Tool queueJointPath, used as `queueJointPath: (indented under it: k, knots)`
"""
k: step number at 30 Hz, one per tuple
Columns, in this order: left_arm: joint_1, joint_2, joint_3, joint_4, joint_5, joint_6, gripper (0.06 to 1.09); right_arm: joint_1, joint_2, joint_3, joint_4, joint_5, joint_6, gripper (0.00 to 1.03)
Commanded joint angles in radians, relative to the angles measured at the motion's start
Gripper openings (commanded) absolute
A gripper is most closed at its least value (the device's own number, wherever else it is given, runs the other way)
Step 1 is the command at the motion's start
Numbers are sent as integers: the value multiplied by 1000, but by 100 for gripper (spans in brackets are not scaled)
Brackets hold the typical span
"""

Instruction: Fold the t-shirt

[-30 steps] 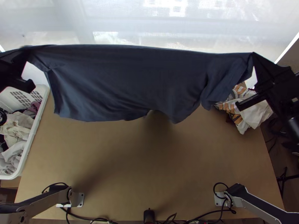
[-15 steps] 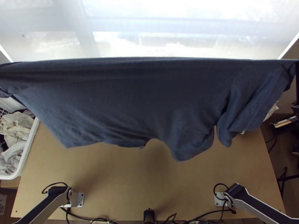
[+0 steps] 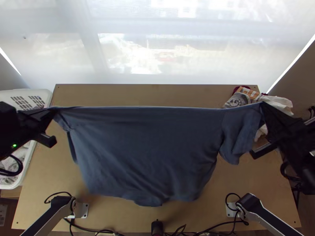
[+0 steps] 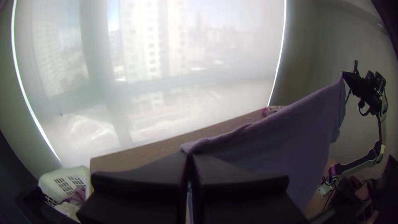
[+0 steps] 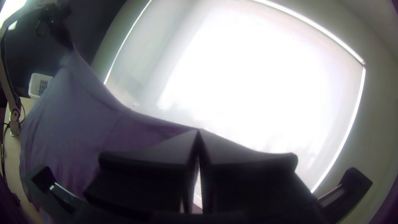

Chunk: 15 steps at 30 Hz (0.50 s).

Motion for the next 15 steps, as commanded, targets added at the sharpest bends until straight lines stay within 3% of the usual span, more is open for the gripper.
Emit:
queueJointPath:
  k: [1,9,15]
  knots:
    - [-66,18,-394,200,20,0,9,-25,48,-293,217,-1,36,3]
    - [-40,234,-536,495,-12,6,9,-130,347,-407,504,-62,39,3]
    - [23,449,-538,665,-12,8,9,-180,612,-357,651,-95,36,3]
